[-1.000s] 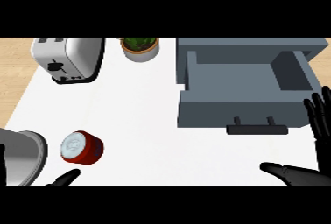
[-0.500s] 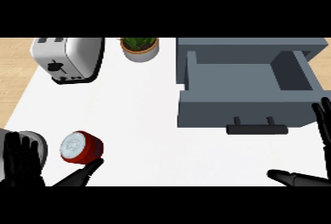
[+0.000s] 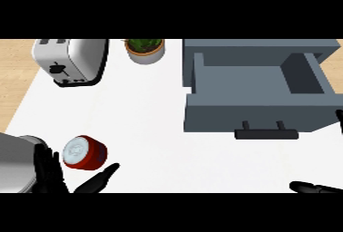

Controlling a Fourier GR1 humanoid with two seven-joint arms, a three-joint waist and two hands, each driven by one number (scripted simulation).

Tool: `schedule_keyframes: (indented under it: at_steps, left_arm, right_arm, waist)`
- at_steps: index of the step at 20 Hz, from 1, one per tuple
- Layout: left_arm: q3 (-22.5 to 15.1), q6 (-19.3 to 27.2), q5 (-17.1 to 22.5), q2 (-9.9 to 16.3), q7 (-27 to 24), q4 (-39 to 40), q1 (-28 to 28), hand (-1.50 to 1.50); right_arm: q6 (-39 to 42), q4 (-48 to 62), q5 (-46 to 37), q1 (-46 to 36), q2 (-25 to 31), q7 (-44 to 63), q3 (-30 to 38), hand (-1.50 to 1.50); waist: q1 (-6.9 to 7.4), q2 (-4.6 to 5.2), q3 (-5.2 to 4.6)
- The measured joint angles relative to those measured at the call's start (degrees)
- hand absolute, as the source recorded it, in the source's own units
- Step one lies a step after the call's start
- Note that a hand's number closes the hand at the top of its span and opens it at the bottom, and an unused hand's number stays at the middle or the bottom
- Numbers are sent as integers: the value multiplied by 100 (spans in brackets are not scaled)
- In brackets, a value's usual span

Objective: Pick up the can, place it into the drawer and close the drawer

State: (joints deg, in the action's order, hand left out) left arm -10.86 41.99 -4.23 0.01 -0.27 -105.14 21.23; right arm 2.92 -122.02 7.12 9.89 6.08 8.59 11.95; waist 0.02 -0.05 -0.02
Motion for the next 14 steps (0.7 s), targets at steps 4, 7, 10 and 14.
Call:
schedule_keyframes:
  at_steps: [4, 7, 10, 14]
  left_arm:
    - [195, 118, 512, 0, -626, 678, -244, -150]
    - [330, 38, 909, 0, -1052, 1103, -280, -150]
    - [467, -94, 1232, 0, -1419, 1434, -289, -150]
    - [908, -478, 1670, 72, -1843, 2167, -569, -150]
  right_arm:
    - [13, -161, 20, 38, -17, 144, 63, -150]
    - [22, -265, 36, 8, -11, 281, 92, -150]
    - [98, -482, 70, 170, -51, 345, 133, -150]
    - [105, -646, 86, 145, -67, 500, 170, -150]
  waist:
    - [-4, 1, 0]
    - [-2, 0, 0]
    - [-5, 0, 0]
    - [-8, 1, -2]
